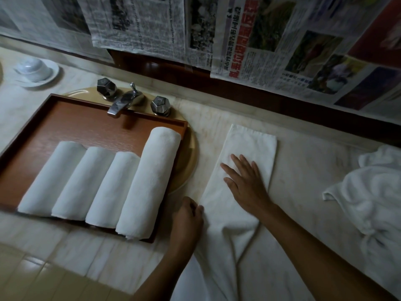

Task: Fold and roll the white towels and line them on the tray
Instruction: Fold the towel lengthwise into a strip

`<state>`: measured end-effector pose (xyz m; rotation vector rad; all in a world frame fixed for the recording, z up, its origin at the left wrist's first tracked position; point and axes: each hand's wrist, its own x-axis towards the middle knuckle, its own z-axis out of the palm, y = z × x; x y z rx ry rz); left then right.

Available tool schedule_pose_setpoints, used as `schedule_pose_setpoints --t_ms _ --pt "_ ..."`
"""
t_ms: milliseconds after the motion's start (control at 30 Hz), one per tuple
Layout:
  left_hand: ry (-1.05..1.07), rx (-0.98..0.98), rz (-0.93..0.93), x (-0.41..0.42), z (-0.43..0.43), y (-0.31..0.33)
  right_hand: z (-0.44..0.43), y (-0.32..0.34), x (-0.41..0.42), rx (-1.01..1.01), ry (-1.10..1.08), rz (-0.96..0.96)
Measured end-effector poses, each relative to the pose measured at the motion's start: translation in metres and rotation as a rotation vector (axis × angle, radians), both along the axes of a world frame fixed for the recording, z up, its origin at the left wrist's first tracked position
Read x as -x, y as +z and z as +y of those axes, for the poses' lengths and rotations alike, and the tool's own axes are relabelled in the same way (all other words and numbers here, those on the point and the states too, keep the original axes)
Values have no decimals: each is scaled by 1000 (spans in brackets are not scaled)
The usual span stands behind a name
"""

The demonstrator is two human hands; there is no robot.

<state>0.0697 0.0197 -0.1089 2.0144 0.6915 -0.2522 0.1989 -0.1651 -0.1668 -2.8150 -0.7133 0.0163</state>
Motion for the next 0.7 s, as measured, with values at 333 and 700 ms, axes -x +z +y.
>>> schedule_pose_setpoints --t_ms 333,700 --pt "90 835 400 22 6 6 4 0 26 61 52 25" --pt "-14 3 196 84 19 0 1 1 25 77 59 29"
